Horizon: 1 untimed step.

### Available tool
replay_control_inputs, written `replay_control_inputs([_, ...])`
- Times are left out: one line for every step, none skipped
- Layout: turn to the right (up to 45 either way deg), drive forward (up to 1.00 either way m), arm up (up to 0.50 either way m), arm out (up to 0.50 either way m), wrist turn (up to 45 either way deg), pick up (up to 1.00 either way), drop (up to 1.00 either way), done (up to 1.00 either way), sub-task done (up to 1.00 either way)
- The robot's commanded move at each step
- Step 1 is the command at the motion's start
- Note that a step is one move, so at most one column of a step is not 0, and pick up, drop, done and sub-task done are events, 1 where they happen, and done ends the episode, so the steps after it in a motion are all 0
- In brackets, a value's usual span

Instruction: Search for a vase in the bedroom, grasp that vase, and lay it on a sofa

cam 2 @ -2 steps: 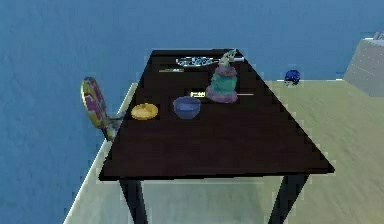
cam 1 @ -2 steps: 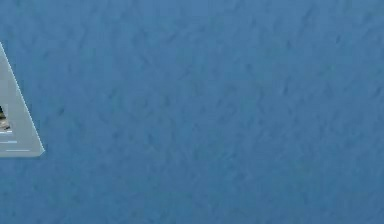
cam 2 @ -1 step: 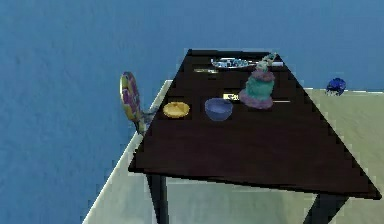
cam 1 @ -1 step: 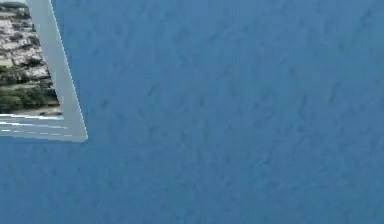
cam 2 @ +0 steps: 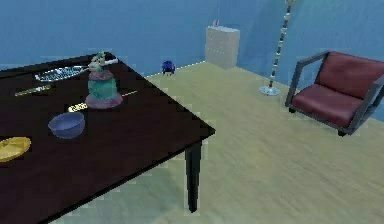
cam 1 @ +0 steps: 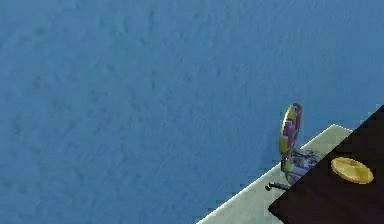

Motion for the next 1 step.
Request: replay_control_inputs([3.0,0.00,0.00,0.00,0.0,0.00,0.00,0.00,0.00])
